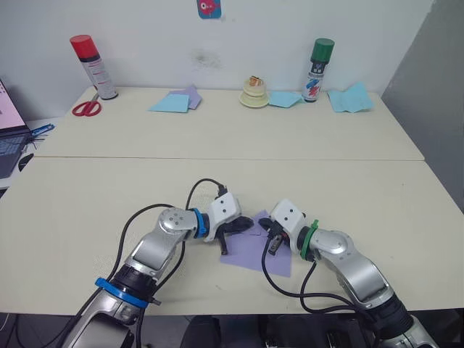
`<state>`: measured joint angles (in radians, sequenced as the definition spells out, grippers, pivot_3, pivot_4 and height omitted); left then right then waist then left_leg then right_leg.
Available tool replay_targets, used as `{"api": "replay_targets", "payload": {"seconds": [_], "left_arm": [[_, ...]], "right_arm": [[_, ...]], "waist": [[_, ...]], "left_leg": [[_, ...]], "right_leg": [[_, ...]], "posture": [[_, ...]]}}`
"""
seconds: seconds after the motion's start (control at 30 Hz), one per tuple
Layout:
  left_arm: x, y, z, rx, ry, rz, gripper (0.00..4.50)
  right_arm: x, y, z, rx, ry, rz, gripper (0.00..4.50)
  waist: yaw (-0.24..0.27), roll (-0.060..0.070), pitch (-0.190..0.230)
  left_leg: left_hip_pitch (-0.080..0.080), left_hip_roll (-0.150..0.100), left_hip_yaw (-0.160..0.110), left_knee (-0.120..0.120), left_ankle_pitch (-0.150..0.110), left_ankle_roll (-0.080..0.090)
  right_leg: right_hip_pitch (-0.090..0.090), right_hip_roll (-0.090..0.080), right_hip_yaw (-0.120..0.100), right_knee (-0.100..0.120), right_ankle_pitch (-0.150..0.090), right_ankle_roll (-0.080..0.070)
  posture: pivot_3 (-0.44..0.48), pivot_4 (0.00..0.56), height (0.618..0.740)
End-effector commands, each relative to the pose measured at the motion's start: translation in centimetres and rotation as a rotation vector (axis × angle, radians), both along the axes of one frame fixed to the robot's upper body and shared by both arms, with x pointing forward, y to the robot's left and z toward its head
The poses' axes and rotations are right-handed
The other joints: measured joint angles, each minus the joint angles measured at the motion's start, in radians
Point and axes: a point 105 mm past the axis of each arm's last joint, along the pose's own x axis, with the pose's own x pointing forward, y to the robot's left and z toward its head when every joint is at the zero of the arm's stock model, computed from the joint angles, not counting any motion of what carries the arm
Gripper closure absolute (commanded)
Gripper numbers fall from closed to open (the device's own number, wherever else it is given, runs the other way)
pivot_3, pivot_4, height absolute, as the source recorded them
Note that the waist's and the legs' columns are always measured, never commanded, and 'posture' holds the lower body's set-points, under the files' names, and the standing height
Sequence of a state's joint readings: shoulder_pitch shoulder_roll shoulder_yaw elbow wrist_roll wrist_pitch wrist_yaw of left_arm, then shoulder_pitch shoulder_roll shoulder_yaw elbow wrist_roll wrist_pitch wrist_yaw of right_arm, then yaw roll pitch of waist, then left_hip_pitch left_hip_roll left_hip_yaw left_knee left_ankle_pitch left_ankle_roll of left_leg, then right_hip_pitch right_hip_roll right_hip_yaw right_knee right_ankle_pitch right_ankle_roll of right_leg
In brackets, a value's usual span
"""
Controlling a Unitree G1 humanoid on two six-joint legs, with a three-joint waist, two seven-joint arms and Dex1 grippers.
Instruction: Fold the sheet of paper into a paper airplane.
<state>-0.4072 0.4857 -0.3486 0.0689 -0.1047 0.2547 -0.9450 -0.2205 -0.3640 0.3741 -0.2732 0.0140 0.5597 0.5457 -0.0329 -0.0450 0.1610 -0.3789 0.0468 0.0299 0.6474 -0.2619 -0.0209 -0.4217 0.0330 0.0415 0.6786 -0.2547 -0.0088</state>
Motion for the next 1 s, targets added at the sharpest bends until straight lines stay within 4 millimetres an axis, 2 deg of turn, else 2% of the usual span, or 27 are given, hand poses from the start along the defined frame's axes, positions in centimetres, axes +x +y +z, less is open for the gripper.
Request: {"api": "replay_targets", "payload": {"seconds": [0.03,0.23,0.3,0.57,1.0], "left_arm": [[0.2,0.5,-1.4,0.057,0.011,0.018,4.48],[-0.3,0.6,-2.5,0.074,0.043,0.013,4.48],[-0.5,0.6,-2.7,0.075,0.050,0.012,4.48],[-0.6,0.4,-2.9,0.073,0.055,0.009,4.48],[-0.7,0.5,-3.0,0.077,0.056,0.007,4.48]], "right_arm": [[-0.2,0.1,-0.1,-0.005,-0.005,0.017,4.50],[0.8,0.8,2.2,0.066,-0.126,0.009,4.50],[1.1,1.0,2.4,0.070,-0.135,0.003,4.50],[1.9,0.6,0.5,-0.011,-0.078,-0.036,4.50],[3.3,-3.0,-1.4,-0.075,0.009,-0.248,4.50]], "waist": [[0.000,0.000,0.000],[0.000,0.000,0.000],[0.000,0.000,0.000],[0.001,0.000,-0.001],[0.001,0.001,-0.006]], "left_leg": [[0.000,0.000,0.000,0.000,0.000,0.000],[0.001,0.000,0.000,0.001,0.000,0.000],[0.001,0.000,0.000,0.001,0.000,0.000],[0.000,-0.001,0.000,0.001,0.000,0.000],[0.001,0.000,0.001,0.001,0.000,0.000]], "right_leg": [[0.000,0.000,0.000,0.000,0.000,0.000],[0.001,0.000,0.000,0.001,0.000,0.000],[0.001,0.000,0.000,0.001,0.000,0.000],[0.001,0.000,0.000,0.001,0.000,0.000],[0.002,-0.001,0.001,0.001,0.000,0.000]], "posture": [[0.000,0.150,0.725],[0.000,0.150,0.725],[0.000,0.150,0.725],[0.000,0.150,0.725],[0.000,0.150,0.725]]}}
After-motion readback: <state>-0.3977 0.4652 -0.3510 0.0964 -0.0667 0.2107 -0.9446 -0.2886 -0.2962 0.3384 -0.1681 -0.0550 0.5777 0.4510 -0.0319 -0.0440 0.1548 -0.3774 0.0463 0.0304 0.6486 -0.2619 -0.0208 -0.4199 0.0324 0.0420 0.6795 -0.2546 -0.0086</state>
